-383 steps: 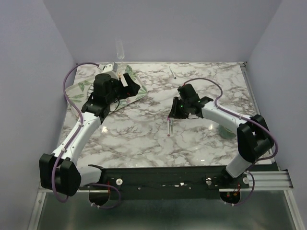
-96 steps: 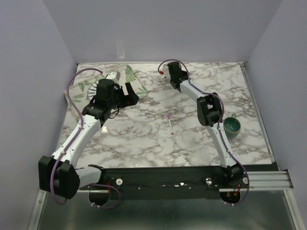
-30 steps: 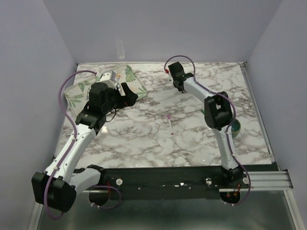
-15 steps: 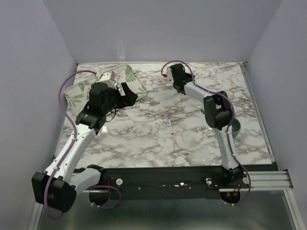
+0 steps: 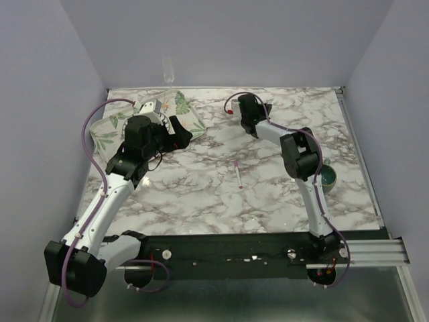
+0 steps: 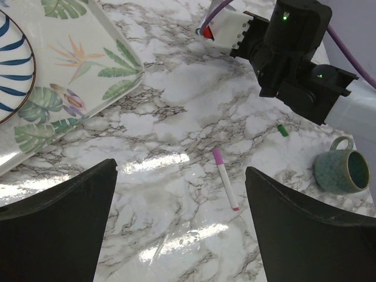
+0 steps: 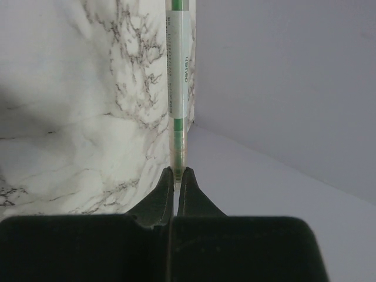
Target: Insert the pens into the pen caps
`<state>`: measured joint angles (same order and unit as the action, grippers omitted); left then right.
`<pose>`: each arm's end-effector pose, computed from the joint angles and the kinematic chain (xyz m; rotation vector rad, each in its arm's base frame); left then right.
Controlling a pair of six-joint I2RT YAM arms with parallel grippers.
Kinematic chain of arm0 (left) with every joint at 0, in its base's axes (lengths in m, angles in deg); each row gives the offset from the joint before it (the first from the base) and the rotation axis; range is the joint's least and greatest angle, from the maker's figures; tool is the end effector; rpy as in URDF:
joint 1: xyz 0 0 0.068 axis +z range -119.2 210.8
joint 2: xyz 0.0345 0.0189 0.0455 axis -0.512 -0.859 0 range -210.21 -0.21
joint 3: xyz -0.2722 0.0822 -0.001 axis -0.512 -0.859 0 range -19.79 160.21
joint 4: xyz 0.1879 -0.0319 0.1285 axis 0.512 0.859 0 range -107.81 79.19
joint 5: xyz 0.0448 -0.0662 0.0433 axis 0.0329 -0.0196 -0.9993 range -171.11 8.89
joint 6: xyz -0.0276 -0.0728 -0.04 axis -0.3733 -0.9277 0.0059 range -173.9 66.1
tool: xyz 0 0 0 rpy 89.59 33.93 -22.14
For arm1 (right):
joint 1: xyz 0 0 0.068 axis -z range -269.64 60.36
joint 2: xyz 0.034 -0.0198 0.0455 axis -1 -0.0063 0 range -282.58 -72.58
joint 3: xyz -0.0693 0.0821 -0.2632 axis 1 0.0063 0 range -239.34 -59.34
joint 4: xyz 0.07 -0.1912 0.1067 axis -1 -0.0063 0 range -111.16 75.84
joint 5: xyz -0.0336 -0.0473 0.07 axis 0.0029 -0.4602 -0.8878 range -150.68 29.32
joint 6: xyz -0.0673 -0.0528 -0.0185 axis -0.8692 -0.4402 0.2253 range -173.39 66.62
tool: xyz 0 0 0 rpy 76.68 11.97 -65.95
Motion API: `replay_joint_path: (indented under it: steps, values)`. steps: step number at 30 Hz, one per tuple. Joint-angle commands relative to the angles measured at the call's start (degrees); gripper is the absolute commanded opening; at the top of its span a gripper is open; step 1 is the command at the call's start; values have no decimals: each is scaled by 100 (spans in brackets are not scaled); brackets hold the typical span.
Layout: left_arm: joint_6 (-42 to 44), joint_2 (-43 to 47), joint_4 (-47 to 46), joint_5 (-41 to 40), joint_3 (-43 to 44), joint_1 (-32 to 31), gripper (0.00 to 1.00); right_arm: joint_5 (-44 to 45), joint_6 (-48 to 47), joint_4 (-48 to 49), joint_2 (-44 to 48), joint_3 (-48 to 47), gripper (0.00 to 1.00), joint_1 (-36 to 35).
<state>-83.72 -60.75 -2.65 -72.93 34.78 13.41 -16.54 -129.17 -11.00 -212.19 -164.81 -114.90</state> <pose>0.2267 -0.0825 0.3371 -0.1187 1.9943 -0.6785 0.5200 0.1856 0.1567 -1.3582 1.7640 -1.3197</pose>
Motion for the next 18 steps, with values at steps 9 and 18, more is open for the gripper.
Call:
replay_joint_path:
  steps: [9,18]
  values:
    - [3,129,-57,43,-7,-63,99,-142,-666,310,-22,554,1,-85]
    - [-6,200,-74,34,-25,-98,99,-169,-227,-280,373,1151,1,-120]
